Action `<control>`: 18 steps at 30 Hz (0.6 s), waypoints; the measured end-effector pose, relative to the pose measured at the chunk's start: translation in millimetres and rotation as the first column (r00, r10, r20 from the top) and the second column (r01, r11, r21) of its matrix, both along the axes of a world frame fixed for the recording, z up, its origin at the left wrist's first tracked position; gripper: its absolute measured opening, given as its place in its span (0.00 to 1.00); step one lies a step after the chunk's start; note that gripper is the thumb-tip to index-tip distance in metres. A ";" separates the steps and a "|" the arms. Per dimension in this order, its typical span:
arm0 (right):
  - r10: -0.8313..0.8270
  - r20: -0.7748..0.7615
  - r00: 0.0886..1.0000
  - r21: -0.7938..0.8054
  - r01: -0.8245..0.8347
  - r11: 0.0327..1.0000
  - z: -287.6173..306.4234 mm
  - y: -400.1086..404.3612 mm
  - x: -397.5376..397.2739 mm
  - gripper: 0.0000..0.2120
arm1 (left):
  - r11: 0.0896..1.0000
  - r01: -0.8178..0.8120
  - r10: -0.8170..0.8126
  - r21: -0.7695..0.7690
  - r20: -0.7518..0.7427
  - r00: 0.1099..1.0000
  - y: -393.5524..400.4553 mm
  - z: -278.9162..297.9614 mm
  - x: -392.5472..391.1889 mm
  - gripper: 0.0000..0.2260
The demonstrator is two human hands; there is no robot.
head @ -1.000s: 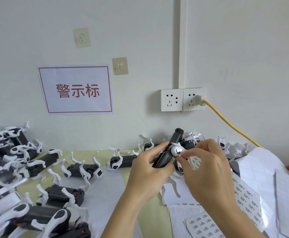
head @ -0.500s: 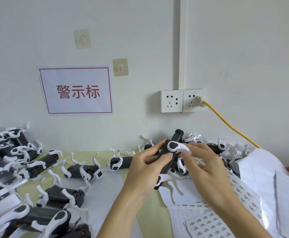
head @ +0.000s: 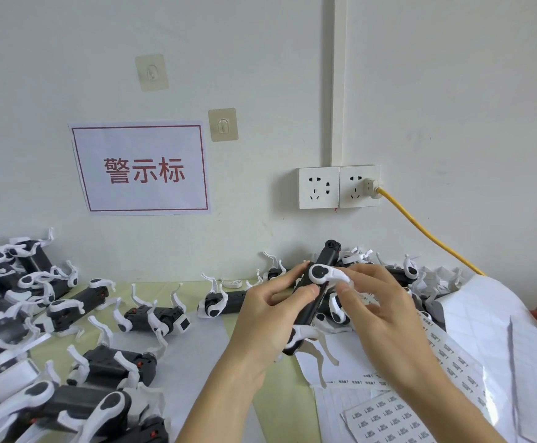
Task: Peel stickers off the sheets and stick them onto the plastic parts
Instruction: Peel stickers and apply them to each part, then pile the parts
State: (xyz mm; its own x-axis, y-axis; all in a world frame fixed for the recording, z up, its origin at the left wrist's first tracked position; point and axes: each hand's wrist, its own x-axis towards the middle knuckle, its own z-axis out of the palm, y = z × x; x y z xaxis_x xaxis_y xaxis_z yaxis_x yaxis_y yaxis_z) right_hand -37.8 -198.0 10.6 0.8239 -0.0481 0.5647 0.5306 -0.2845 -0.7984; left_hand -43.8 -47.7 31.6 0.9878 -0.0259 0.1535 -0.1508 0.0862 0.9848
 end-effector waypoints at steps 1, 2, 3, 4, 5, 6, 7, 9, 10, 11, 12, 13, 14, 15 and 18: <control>0.002 -0.003 1.000 0.005 -0.002 1.000 0.0 0.0 -0.1 0.11 | 1.000 -0.005 0.005 0.011 -0.007 1.000 0.6 0.0 0.3 0.13; 0.002 -0.005 1.000 0.006 -0.002 1.000 0.1 -0.1 -0.1 0.11 | 1.000 -0.011 0.011 0.025 -0.013 1.000 1.1 -0.2 0.6 0.13; 0.001 -0.006 1.000 0.008 -0.001 1.000 0.1 -0.2 -0.2 0.11 | 0.999 -0.014 0.014 0.040 -0.018 1.000 1.6 -0.3 0.9 0.14; 0.003 -0.007 1.000 0.010 -0.002 1.000 0.2 -0.4 -0.3 0.11 | 0.998 -0.012 0.013 0.057 -0.022 1.000 2.1 -0.6 1.3 0.14; 0.004 -0.008 1.000 0.012 -0.004 1.000 0.3 -0.5 -0.3 0.11 | 0.997 -0.007 0.009 0.076 -0.023 1.000 2.5 -0.7 1.8 0.15; 0.005 -0.009 1.000 0.013 -0.004 1.000 0.4 -0.6 -0.4 0.11 | 0.996 -0.003 0.005 0.093 -0.023 1.000 3.0 -1.1 2.5 0.15; 0.004 -0.010 1.000 0.015 -0.004 1.000 0.5 -0.7 -0.3 0.11 | 0.995 0.004 -0.002 0.102 -0.019 1.000 3.5 -1.6 3.1 0.16; 0.002 -0.009 1.000 0.025 -0.002 1.000 0.5 -0.8 -0.3 0.11 | 0.995 0.031 -0.030 0.098 -0.007 1.000 4.6 -3.2 5.0 0.16; -0.001 -0.007 1.000 0.025 0.001 1.000 0.5 -0.8 -0.3 0.11 | 0.994 0.048 -0.048 0.095 -0.004 0.999 4.9 -3.8 5.6 0.16; -0.004 -0.005 1.000 0.021 0.004 1.000 0.3 -0.9 -0.3 0.11 | 0.994 0.063 -0.063 0.094 -0.002 0.998 5.2 -4.0 5.6 0.15; -0.006 -0.004 1.000 0.019 0.006 1.000 0.4 -0.8 -0.4 0.11 | 0.993 0.077 -0.078 0.092 0.003 0.997 5.5 -4.2 5.5 0.15; -0.006 -0.002 1.000 0.020 0.006 1.000 0.4 -1.0 -0.3 0.11 | 0.992 0.089 -0.090 0.089 0.009 0.996 5.8 -4.5 5.8 0.15; -0.005 -0.002 1.000 0.023 0.005 1.000 0.4 -1.2 -0.3 0.11 | 0.991 0.100 -0.102 0.092 0.015 0.995 6.3 -5.0 6.3 0.17; -0.006 -0.001 1.000 0.025 0.006 1.000 0.3 -1.3 -0.1 0.11 | 0.989 0.108 -0.111 0.100 0.020 0.994 6.8 -5.4 6.9 0.18; -0.013 0.003 1.000 0.016 0.013 1.000 0.4 -2.1 0.4 0.11 | 0.985 0.123 -0.128 0.123 0.030 0.991 8.4 -6.5 8.3 0.22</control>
